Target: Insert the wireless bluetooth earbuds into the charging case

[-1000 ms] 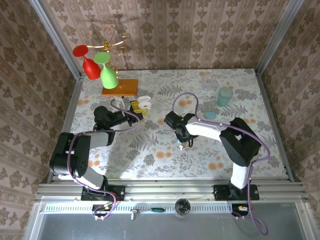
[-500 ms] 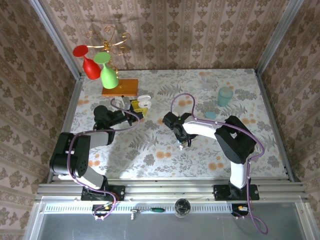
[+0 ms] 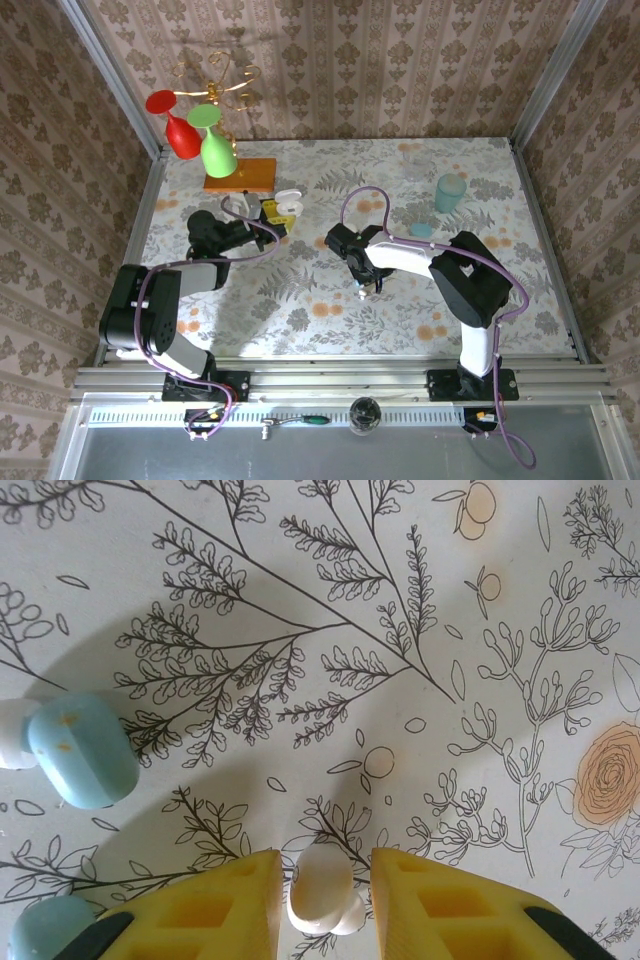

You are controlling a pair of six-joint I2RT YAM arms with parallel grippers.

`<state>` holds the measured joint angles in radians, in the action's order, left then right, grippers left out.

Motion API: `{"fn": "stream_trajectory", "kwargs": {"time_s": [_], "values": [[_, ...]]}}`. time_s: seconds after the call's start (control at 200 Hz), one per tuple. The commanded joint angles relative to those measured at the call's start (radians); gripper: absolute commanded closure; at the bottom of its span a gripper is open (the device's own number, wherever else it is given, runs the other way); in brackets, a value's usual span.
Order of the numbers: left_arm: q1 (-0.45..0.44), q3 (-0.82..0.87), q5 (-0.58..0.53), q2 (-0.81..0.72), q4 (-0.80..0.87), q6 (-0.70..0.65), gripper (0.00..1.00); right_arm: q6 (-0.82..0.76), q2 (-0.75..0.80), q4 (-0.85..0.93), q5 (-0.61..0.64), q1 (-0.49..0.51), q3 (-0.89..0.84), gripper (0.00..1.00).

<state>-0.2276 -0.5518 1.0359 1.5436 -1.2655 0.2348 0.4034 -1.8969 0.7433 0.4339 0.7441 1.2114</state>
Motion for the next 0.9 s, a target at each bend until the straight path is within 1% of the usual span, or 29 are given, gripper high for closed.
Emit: {"fn": "stream_trajectory", "kwargs": {"time_s": [0.0, 0.29, 0.41, 0.48, 0.585, 0.765, 0.855, 0.895], "values": [[0.002, -0.027, 0.021, 0.013, -0.033, -0.014, 0.72, 0.011, -0.031, 0.045, -0.009, -0.004, 0.025, 0.68], [0.001, -0.026, 0.021, 0.015, -0.035, -0.019, 0.72, 0.018, -0.030, 0.052, -0.017, -0.012, 0.030, 0.75], [-0.006, -0.023, 0.017, 0.021, -0.032, -0.027, 0.72, 0.029, 0.028, 0.022, -0.018, -0.015, 0.012, 0.79], [-0.014, -0.026, 0.012, 0.025, -0.032, -0.033, 0.72, 0.040, 0.086, -0.011, -0.049, -0.028, -0.008, 0.79], [-0.034, -0.029, -0.005, 0.032, -0.032, -0.053, 0.72, 0.067, 0.208, -0.109, -0.179, -0.074, -0.072, 0.79], [-0.066, -0.019, -0.069, 0.038, -0.032, -0.082, 0.72, 0.158, 0.424, -0.318, -0.508, -0.203, -0.193, 0.79], [-0.083, -0.020, -0.090, 0.047, -0.032, -0.090, 0.72, 0.211, 0.493, -0.352, -0.626, -0.256, -0.213, 0.79], [-0.091, -0.025, -0.091, 0.055, -0.032, -0.093, 0.72, 0.235, 0.498, -0.371, -0.683, -0.278, -0.216, 0.79]]}}
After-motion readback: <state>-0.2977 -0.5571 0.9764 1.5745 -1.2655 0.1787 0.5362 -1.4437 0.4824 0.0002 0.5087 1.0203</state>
